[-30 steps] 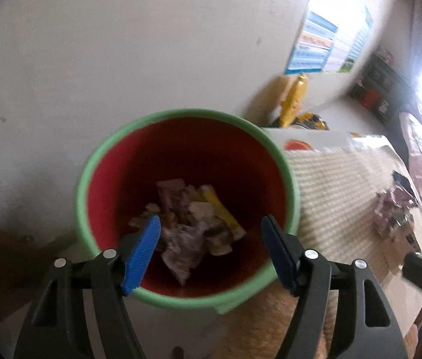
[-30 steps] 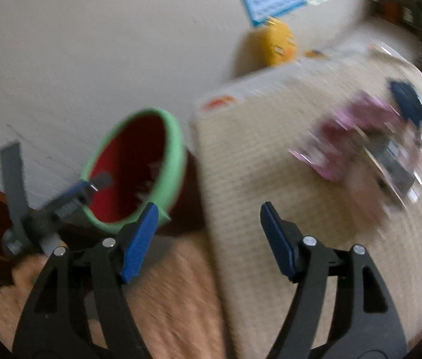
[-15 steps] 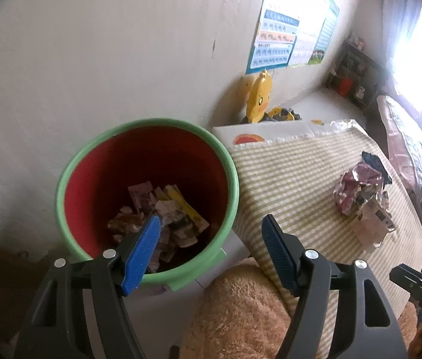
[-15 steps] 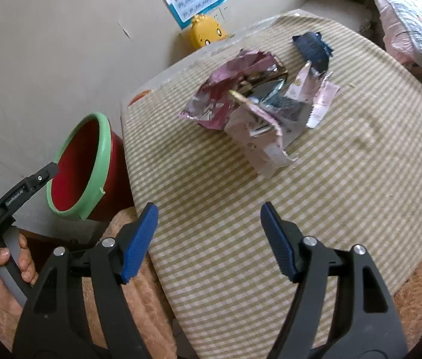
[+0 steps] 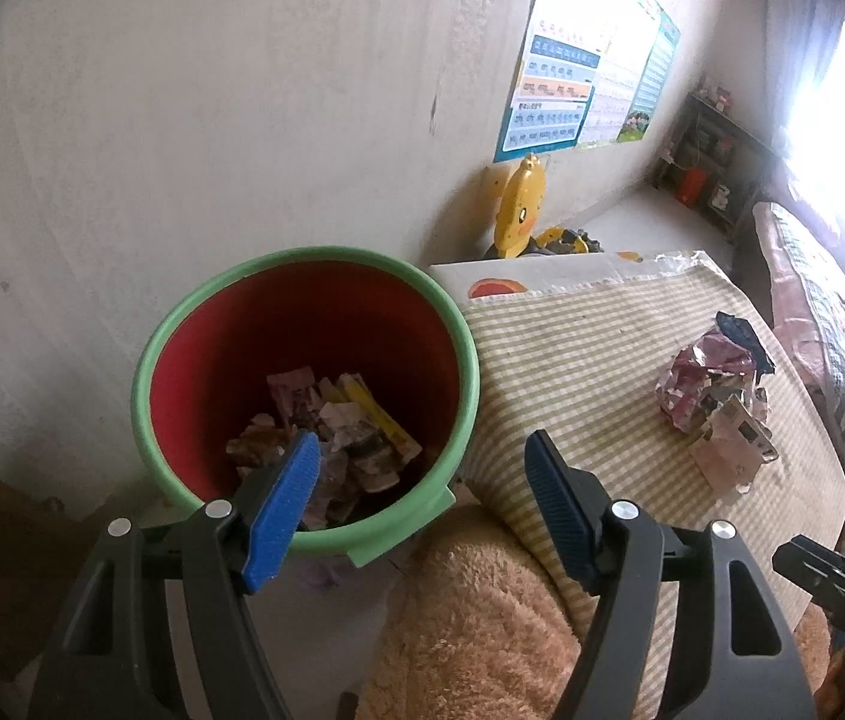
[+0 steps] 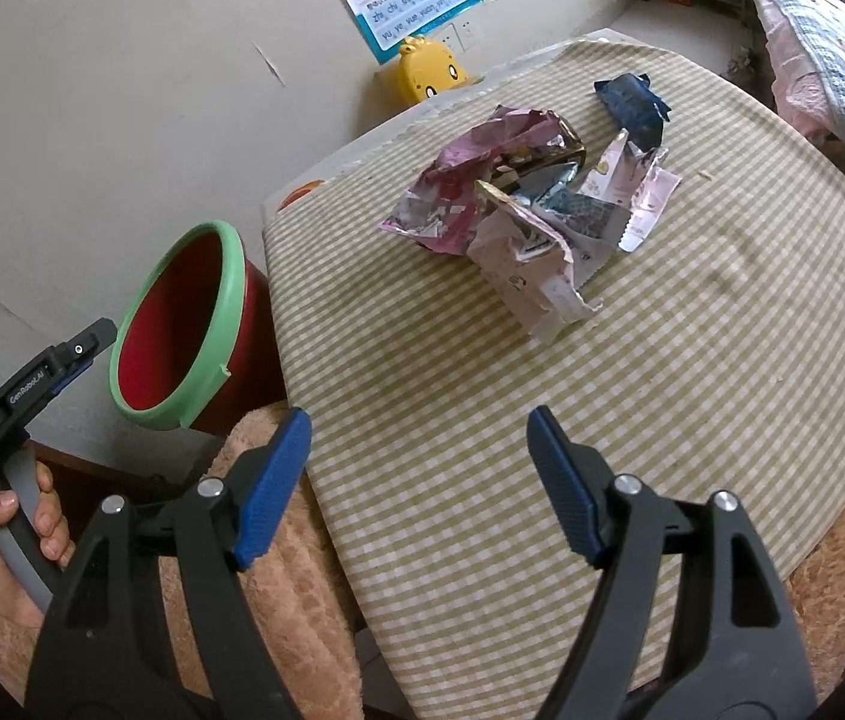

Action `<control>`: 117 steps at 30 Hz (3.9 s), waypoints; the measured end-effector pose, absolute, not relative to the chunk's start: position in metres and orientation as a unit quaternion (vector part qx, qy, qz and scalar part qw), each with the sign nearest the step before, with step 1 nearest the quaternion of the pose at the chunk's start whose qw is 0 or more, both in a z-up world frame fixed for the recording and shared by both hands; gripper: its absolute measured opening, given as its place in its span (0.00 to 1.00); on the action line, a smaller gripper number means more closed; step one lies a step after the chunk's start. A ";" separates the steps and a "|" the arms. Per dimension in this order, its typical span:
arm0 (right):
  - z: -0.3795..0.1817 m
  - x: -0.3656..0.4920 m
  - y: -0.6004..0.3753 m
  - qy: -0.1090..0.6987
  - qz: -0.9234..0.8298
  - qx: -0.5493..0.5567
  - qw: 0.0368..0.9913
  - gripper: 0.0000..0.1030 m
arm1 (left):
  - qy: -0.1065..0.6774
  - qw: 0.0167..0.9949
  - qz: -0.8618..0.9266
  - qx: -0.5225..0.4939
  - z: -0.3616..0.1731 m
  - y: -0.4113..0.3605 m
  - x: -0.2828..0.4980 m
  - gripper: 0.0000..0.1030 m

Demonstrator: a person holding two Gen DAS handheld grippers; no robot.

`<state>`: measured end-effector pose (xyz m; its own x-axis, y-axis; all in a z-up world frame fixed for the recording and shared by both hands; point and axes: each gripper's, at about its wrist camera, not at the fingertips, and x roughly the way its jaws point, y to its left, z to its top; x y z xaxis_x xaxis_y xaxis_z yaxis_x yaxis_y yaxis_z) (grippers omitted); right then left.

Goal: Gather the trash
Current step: 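Move both open grippers back over the remaining trash on the table, then grasp the pink foil bag with the left gripper while the right grasps the pink paper box, then carry the pink bag and pink paper box over the bucket with both grippers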

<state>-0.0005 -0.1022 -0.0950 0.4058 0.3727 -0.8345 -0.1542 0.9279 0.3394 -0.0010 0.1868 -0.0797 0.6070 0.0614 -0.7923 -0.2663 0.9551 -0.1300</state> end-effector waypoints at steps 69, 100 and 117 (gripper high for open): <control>-0.132 0.022 -0.200 0.542 0.041 0.164 0.823 0.74 | 0.485 0.866 -0.087 -0.085 -0.106 0.075 0.054 0.18; -0.072 0.025 -0.177 0.475 0.100 0.193 0.853 0.37 | 0.434 0.896 -0.053 -0.076 -0.073 0.098 0.041 0.19; -0.055 0.052 -0.073 0.478 0.206 0.146 0.841 0.37 | 0.434 0.885 0.105 -0.129 -0.087 0.226 0.039 0.19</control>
<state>0.0517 -0.0730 -0.0550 0.4590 0.4860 -0.7438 -0.2067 0.8726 0.4426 0.0393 0.2265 -0.0873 0.6014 0.0733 -0.7956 -0.2974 0.9448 -0.1377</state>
